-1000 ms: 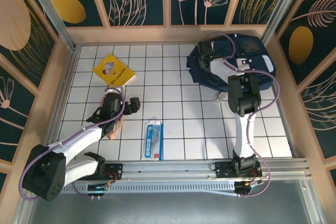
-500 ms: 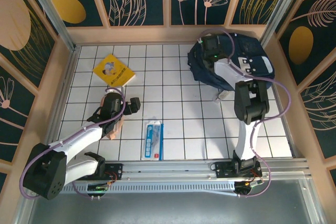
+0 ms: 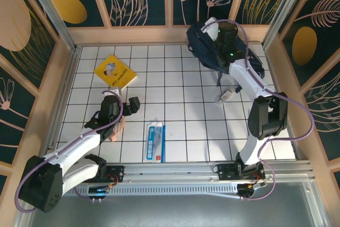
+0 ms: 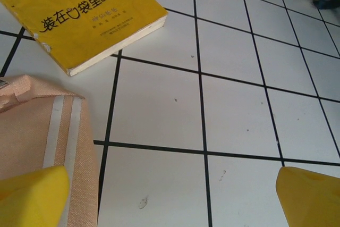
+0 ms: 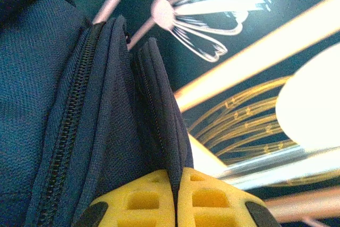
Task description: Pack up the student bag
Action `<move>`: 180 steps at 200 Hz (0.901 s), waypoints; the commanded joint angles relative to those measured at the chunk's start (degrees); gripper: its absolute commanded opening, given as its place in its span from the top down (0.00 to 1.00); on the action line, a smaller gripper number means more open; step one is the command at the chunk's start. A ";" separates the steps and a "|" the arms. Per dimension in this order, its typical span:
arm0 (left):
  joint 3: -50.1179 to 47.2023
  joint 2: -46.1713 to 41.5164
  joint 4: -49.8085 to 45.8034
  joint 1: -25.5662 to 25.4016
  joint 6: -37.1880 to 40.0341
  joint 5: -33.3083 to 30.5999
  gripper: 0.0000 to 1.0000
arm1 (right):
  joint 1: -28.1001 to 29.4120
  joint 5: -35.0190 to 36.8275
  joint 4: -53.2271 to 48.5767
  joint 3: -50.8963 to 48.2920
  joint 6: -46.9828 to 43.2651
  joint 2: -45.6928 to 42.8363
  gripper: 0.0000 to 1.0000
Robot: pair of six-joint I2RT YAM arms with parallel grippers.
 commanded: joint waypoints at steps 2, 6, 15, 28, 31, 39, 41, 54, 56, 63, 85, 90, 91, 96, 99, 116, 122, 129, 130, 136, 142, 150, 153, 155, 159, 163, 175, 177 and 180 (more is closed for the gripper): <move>-0.83 -1.17 0.75 -0.14 -1.44 -1.26 0.01 | 5.32 -14.19 15.09 2.06 -7.64 -6.40 1.00; -0.83 -1.18 0.73 -0.13 -1.47 -1.33 0.01 | 6.00 -15.05 15.14 2.04 -7.60 -6.45 1.00; -0.83 -1.17 0.66 -0.14 -1.49 -1.33 0.01 | 7.65 -16.53 15.67 2.04 -7.43 -6.22 1.00; -0.83 -1.39 0.58 -0.14 -1.56 -1.47 0.01 | 10.59 -17.53 15.76 1.46 -8.42 -5.55 1.00; -0.91 -1.48 0.53 -0.14 -1.67 -1.57 0.01 | 11.43 -17.55 15.78 1.18 -8.88 -5.35 1.00; -0.92 -1.72 0.33 -0.18 -1.71 -1.80 0.01 | 13.62 -17.14 15.99 0.17 -10.30 -4.91 1.00; -0.94 -1.82 0.25 -0.15 -1.79 -1.89 0.01 | 13.76 -16.84 16.12 -0.03 -10.57 -4.75 1.00; -1.23 -2.71 -0.18 -0.16 -2.15 -2.89 0.01 | 18.62 -14.52 16.42 -2.40 -11.83 -4.24 1.00; -1.21 -2.94 -0.43 -0.14 -2.18 -3.04 0.01 | 19.19 -14.20 16.40 -2.77 -12.01 -4.28 1.00; -0.84 -3.63 -1.60 -0.14 -1.97 -3.24 0.01 | 21.27 -13.10 16.47 -4.74 -12.08 -4.44 1.00; 2.28 -7.67 -8.87 -0.15 -1.78 -1.90 0.01 | 26.86 -11.25 15.85 -13.58 -9.07 -7.22 1.00; 2.81 -8.92 -10.40 -0.16 -2.05 -1.46 0.01 | 27.82 -11.78 14.22 -15.49 -7.72 -8.23 1.00; 2.93 -9.18 -10.71 -0.15 -2.12 -1.44 0.01 | 28.02 -11.85 13.86 -15.83 -7.55 -8.41 1.00; 3.59 -10.30 -12.43 -0.13 -2.47 -1.25 0.01 | 28.87 -12.44 11.90 -17.31 -5.94 -9.34 1.00; 4.13 -10.99 -13.62 -0.12 -2.65 -1.18 0.01 | 29.38 -12.63 10.78 -18.10 -5.18 -9.83 1.00; 9.02 -12.35 -22.67 -0.05 -2.94 -1.68 0.01 | 31.64 -11.15 7.49 -20.64 1.19 -10.80 1.00; 11.35 -12.18 -26.14 -0.05 -3.11 -2.11 0.01 | 32.06 -10.91 6.65 -20.83 4.95 -10.73 0.95; 13.68 -11.86 -29.60 -0.05 -3.40 -2.50 0.01 | 32.25 -12.19 5.24 -20.61 9.43 -10.42 0.83; 14.03 -11.79 -30.16 -0.05 -3.41 -2.58 0.01 | 32.30 -12.46 5.15 -20.58 10.12 -10.39 0.81; 16.01 -11.44 -32.43 -0.05 -3.66 -2.88 0.01 | 32.44 -14.08 3.83 -20.20 14.36 -10.11 0.67; 17.95 -11.01 -34.47 -0.05 -3.78 -3.15 0.01 | 32.53 -16.42 1.67 -19.44 17.24 -9.86 0.58; 20.44 -10.33 -36.90 -0.05 -4.02 -3.26 0.01 | 32.57 -19.62 -1.53 -18.50 20.89 -9.75 0.52; 21.41 -10.13 -37.70 -0.04 -4.04 -3.22 0.01 | 32.65 -20.18 -2.02 -18.35 21.66 -9.81 0.52; 22.13 -9.96 -38.24 -0.05 -3.97 -3.19 0.01 | 32.70 -20.61 -2.34 -18.29 22.47 -9.98 0.52; 23.42 -9.61 -39.44 -0.04 -3.93 -3.18 0.01 | 32.59 -21.40 -2.57 -18.31 24.06 -10.27 0.51; 24.81 -9.26 -40.85 -0.05 -3.87 -3.34 0.01 | 32.54 -21.86 -2.58 -18.55 25.61 -10.75 0.51; 28.15 -8.57 -44.80 -0.03 -2.94 -3.84 0.01 | 32.47 -22.05 -2.44 -19.69 29.02 -13.02 0.50; 28.54 -8.52 -45.42 -0.07 -2.67 -3.87 0.01 | 32.41 -21.97 -2.49 -19.92 29.43 -13.57 0.50; 29.32 -8.47 -46.39 -0.07 -2.25 -3.90 0.01 | 32.32 -21.70 -2.63 -20.22 30.08 -14.34 0.49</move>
